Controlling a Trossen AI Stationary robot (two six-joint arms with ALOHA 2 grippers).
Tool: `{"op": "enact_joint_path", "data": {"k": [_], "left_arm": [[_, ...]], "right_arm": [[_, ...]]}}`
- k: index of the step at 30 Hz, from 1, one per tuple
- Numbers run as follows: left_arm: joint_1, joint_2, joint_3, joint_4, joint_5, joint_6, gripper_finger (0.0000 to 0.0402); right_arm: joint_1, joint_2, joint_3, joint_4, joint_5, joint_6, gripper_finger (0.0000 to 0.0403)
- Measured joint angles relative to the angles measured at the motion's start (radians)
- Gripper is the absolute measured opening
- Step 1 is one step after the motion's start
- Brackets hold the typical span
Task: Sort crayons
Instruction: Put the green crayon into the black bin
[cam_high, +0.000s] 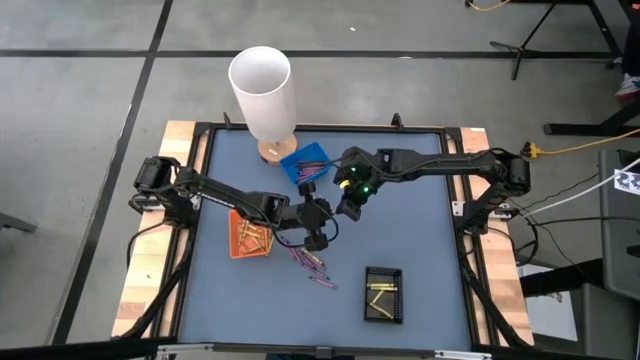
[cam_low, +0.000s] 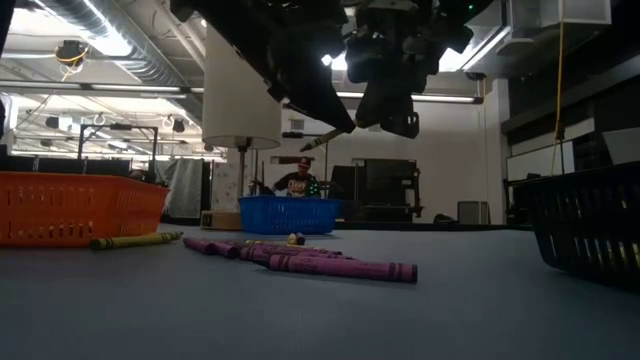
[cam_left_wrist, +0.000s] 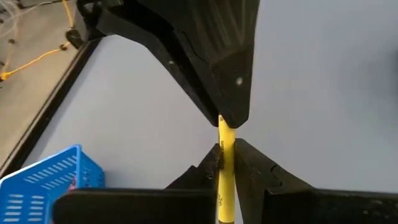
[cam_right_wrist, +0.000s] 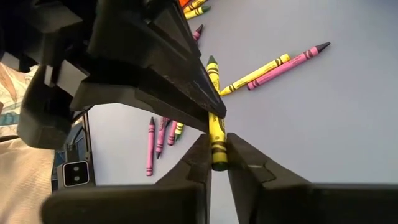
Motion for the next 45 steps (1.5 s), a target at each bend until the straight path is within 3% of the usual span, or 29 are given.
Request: {"op": "enact_joint_path", "data": {"k": [4,12,17,25,35,45], "left_arm": [[0.000,0.000,0.000,0.002,0.017,0.029,0.0057],[-0.011,0.000,0.000,-0.003,0.020,0.045,0.0122],[-0.030,0.000,0.000,-0.006,0.020,0.053,0.0144],[-0.057,0.000,0.000,-0.012,0.020,0.052,0.0153],[-0.078,0.000,0.000,-0.012,0.020,0.051,0.0154],[-0.078,0.000,0.000,-0.011,0.019,0.047,0.0154]], "right_arm": [[0.000,0.000,0.000,0.001,-0.004,0.000,0.0011],[0.000,0.000,0.000,-0.098,-0.006,-0.014,0.0034],[0.000,0.000,0.000,-0.198,-0.006,-0.029,0.0019],[0.025,0.000,0.000,-0.372,-0.071,-0.029,0.0024],[0.203,0.000,0.000,-0.557,-0.103,-0.002,0.0018],[0.309,0.000,0.075,-0.541,0.004,0.051,0.0023]]}}
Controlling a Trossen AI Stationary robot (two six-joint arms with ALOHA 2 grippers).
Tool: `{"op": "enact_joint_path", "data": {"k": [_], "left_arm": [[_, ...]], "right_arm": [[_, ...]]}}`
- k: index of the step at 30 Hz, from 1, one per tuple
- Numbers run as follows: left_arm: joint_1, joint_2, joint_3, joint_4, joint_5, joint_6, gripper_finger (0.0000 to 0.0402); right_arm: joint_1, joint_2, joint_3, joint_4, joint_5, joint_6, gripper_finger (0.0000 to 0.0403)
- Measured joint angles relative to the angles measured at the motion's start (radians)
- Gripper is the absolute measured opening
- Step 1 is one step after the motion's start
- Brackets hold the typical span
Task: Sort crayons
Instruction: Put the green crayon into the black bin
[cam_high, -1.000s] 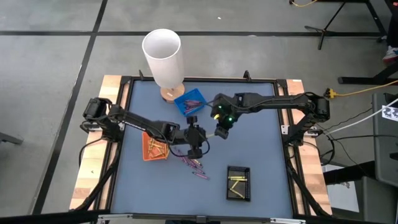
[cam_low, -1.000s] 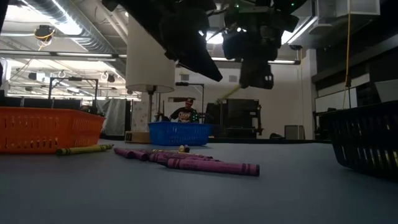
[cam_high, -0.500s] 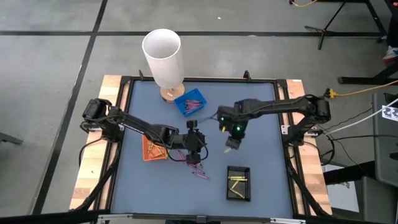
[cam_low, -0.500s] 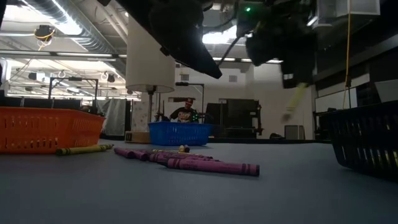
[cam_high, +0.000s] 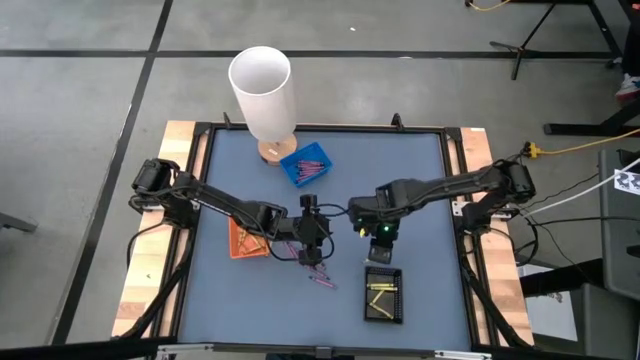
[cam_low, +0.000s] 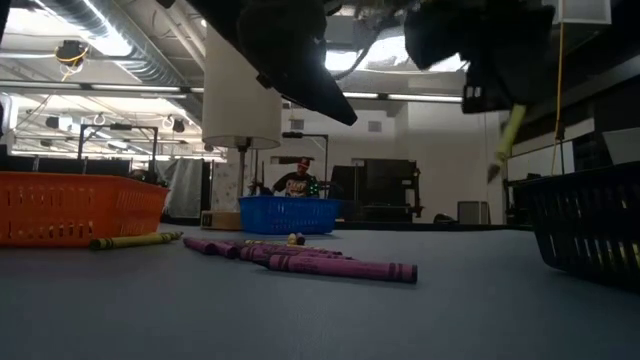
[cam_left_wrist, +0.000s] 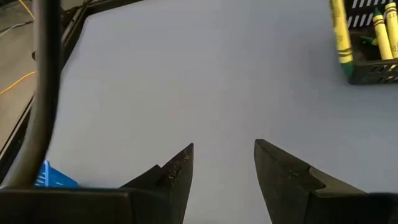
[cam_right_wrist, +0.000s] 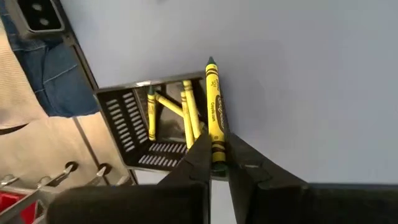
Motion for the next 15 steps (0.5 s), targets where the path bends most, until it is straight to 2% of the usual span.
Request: {"op": "enact_joint_path", "data": {"k": [6,15], "left_arm": [[0.000,0.000,0.000,0.000,0.000,-0.004,0.0154],[0.000,0.000,0.000,-0.001,0.000,-0.005,0.0154]], "right_arm": [[0.063,0.000,0.062,-0.006,0.006,0.001,0.0023],[0.211,0.000,0.050,-0.023,0.000,0.001,0.0027]]}}
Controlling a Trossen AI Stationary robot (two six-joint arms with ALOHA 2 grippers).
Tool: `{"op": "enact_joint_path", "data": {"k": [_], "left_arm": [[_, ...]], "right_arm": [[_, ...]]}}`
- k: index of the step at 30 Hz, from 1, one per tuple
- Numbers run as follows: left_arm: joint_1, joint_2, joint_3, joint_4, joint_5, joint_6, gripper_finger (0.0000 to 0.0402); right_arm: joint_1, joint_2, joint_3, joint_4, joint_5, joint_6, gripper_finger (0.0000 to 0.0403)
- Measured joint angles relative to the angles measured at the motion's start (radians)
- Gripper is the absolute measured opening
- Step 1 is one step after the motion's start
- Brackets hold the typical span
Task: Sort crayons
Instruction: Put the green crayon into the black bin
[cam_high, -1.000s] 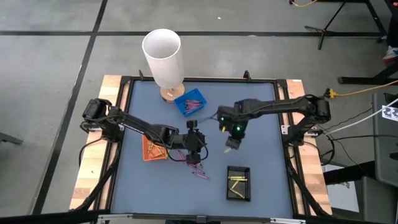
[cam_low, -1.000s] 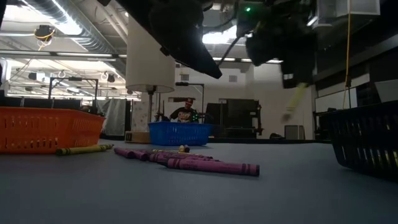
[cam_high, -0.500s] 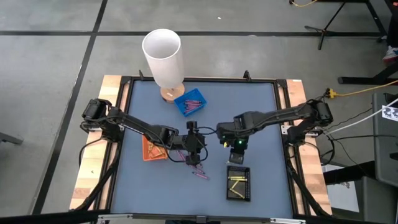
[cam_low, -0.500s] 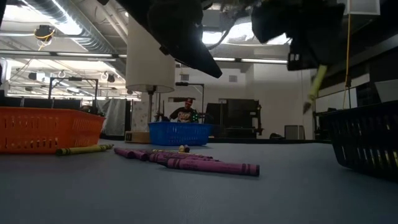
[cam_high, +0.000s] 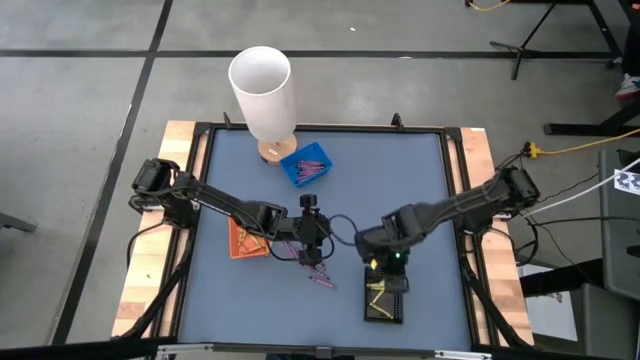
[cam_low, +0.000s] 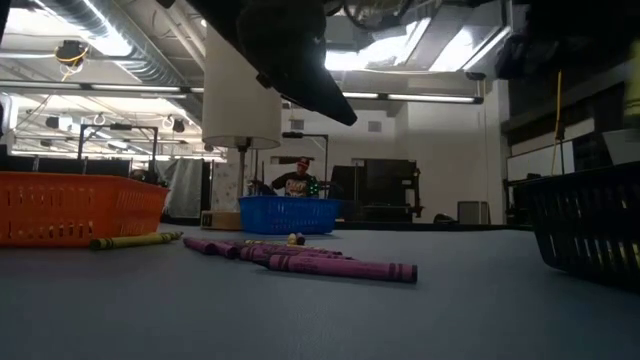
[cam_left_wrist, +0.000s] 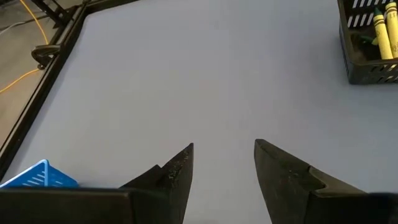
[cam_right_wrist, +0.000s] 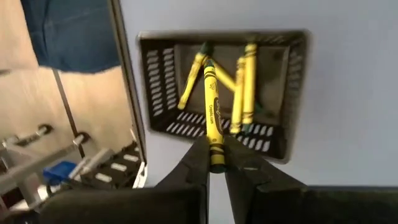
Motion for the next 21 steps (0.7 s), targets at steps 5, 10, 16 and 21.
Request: {"op": "enact_joint_path", "data": {"k": [5,10,16,21], "left_arm": [[0.000,0.000,0.000,0.000,0.000,0.000,0.0154],[0.000,0.000,0.000,-0.001,0.000,-0.024,0.0154],[0.000,0.000,0.000,-0.004,-0.001,-0.111,0.0153],[0.000,0.000,0.000,-0.028,-0.001,-0.160,0.0153]], "right_arm": [[0.053,0.000,0.000,0.023,0.013,0.000,0.0028],[0.088,0.000,0.000,0.022,0.019,0.001,0.0028],[0.090,0.000,0.000,0.023,0.050,0.073,0.0028],[0.090,0.000,0.000,0.023,0.055,0.078,0.0031]]}}
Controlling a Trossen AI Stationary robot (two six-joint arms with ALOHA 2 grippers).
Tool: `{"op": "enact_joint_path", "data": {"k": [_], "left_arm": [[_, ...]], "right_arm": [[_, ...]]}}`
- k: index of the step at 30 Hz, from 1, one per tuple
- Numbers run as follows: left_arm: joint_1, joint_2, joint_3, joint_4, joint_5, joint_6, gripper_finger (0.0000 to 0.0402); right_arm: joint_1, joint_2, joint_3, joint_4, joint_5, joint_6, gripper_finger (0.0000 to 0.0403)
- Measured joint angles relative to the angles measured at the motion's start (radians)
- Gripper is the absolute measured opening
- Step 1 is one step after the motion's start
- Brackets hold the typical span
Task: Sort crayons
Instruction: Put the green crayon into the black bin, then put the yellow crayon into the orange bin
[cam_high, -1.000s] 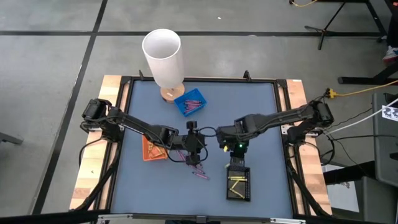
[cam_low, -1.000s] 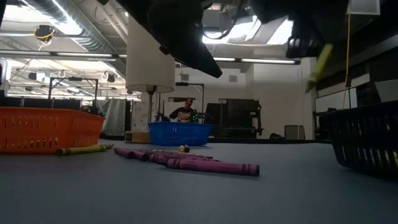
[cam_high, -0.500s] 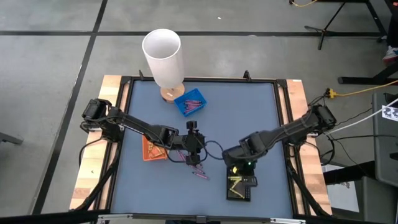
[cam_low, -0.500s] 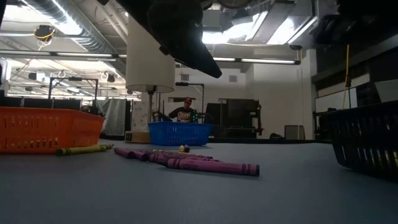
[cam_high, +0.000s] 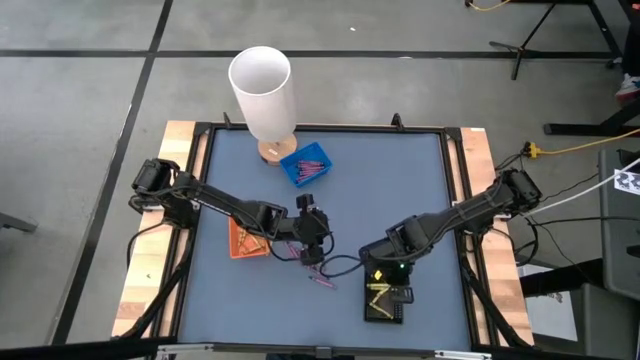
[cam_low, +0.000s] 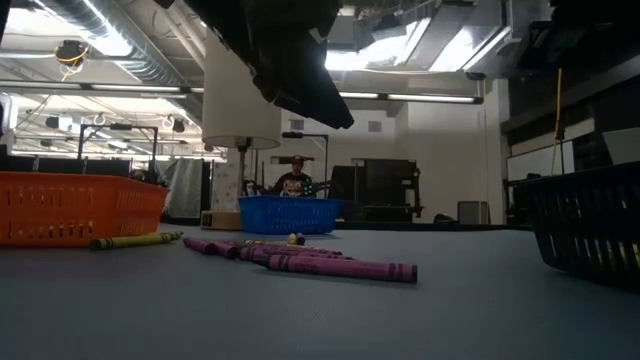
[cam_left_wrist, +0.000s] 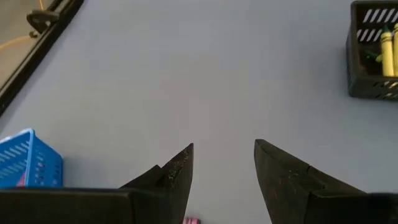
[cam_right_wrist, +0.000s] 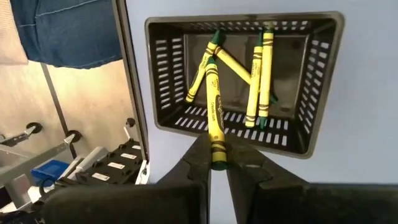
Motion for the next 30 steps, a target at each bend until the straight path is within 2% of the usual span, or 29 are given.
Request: {"op": "enact_joint_path", "data": {"k": [3,9,13,21,30], "left_arm": [[0.001,0.000,0.000,-0.033,-0.001,-0.027,0.0153],[0.001,0.000,0.000,-0.093,-0.008,-0.125,0.0153],[0.003,0.000,0.000,-0.116,-0.010,-0.222,0.0153],[0.013,0.036,-0.001,-0.160,-0.010,-0.384,0.0153],[0.043,0.113,-0.001,-0.173,-0.005,-0.470,0.0153]], "right_arm": [[0.000,0.000,0.000,0.000,0.015,0.001,0.0052],[0.000,0.000,0.000,0.000,0.078,0.001,0.0128],[0.000,0.000,-0.001,0.000,0.097,0.001,0.0158],[0.000,0.000,-0.001,0.008,0.126,0.000,0.0167],[-0.002,0.000,-0.001,0.035,0.294,-0.004,0.0168]]}}
